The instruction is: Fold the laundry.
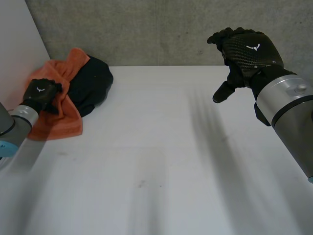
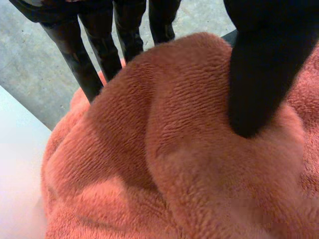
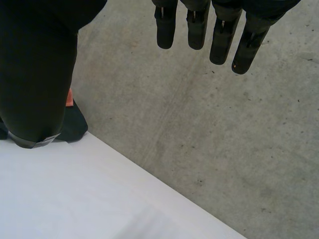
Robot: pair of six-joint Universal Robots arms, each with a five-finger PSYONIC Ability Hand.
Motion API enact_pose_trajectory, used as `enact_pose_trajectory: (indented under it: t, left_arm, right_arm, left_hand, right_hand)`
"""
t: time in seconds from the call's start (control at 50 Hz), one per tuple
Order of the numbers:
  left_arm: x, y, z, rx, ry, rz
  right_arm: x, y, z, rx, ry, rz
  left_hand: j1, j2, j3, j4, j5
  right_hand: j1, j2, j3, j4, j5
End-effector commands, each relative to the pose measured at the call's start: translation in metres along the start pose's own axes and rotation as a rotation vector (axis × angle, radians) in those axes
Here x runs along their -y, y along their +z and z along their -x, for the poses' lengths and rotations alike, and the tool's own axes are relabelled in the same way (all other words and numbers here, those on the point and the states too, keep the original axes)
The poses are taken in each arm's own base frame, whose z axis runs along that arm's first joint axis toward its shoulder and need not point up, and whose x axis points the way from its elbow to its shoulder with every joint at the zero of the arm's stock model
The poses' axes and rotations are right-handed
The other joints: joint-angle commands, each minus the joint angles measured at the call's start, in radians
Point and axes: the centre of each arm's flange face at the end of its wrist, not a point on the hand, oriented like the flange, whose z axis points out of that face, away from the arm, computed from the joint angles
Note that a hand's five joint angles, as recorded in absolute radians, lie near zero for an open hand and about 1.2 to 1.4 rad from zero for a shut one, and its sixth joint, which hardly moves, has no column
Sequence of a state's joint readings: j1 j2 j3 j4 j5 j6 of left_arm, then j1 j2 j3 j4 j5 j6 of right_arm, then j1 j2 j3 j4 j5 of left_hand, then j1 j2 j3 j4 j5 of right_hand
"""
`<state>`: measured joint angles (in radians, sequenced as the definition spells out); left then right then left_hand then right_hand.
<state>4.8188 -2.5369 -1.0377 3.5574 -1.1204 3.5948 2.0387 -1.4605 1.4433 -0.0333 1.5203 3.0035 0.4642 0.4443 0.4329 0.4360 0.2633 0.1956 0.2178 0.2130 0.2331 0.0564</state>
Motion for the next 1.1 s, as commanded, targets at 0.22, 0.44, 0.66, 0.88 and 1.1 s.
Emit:
enact_pose_trajectory:
  t: [0.22,0.44,0.66,0.88,1.1]
  left_arm:
    - [0.16,-0.02,0.013,0.305,0.076,-0.377]
    - [0.32,-0.12,-0.055,0.002,-0.323,-0.607]
    - [0.299,-0.182,-0.152,-0.363,-0.487,-0.383]
    - [0.242,-0.151,-0.155,-0.437,-0.461,-0.181]
    - [0.199,-0.117,-0.117,-0.231,-0.363,-0.095]
  right_arm:
    - [0.0,-0.001,-0.001,-0.001,-0.046,0.0]
    - [0.01,0.0,-0.009,-0.029,-0.06,-0.028]
    - [0.023,0.002,-0.037,-0.109,-0.069,-0.067]
    - [0.022,0.005,-0.046,-0.133,-0.078,-0.061]
    - [-0.034,0.009,-0.023,0.058,-0.204,0.245]
  left_hand:
    - [0.932,0.952,0.963,0.96,0.958]
    - [0.932,0.952,0.963,0.96,0.958]
    - [0.159,0.179,0.191,0.188,0.186]
    - [-0.29,-0.27,-0.258,-0.261,-0.263]
    - [-0.257,-0.237,-0.225,-0.229,-0.23]
  right_hand:
    - [-0.021,-0.043,-0.038,-0.059,-0.056]
    - [-0.021,-0.043,-0.038,-0.059,-0.056]
    - [-0.021,-0.043,-0.038,-0.059,-0.056]
    - [-0.021,-0.043,-0.038,-0.059,-0.056]
    - [-0.021,-0.043,-0.038,-0.059,-0.056]
